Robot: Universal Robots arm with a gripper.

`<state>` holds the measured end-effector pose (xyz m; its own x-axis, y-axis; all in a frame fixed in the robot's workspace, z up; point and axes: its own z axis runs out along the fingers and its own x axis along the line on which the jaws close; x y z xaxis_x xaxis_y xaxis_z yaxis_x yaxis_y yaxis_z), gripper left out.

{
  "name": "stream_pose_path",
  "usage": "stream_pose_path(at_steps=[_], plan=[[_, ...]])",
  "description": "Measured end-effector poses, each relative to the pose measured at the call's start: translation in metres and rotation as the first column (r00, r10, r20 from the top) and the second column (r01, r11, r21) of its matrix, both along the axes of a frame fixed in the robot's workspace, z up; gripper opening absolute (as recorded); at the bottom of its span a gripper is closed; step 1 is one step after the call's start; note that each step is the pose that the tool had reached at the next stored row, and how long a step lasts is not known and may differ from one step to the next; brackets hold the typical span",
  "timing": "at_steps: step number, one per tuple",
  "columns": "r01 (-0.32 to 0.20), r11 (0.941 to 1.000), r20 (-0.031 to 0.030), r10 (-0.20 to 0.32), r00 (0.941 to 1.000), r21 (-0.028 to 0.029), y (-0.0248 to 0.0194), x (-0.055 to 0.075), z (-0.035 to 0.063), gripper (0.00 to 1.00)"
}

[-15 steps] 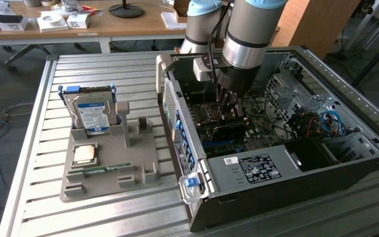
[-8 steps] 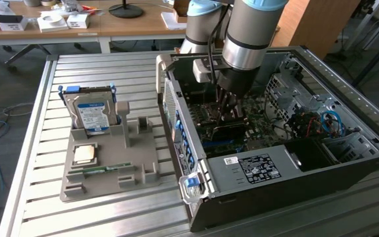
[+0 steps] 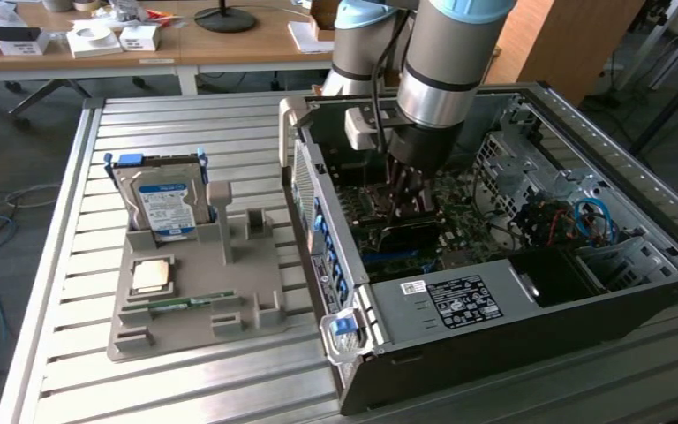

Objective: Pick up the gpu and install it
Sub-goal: 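Press down on the gpu until it lock into place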

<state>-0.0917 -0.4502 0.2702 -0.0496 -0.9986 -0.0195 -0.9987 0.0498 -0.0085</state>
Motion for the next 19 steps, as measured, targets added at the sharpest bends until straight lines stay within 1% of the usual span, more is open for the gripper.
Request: stream_pose_path(at_steps=[9,12,19], plan=[[0.000,1.0000,-0.0002,0.000,1.0000,-0.0004,-0.0001,0.0000,-0.0015,0.11],[0.000,1.0000,0.0000,0.000,1.0000,0.0008,0.0000,0.0000,-0.0020,0.11],[0.000,1.0000,-0.0001,0.000,1.0000,0.0006,-0.0001,0.0000,-0.0030,0.11]])
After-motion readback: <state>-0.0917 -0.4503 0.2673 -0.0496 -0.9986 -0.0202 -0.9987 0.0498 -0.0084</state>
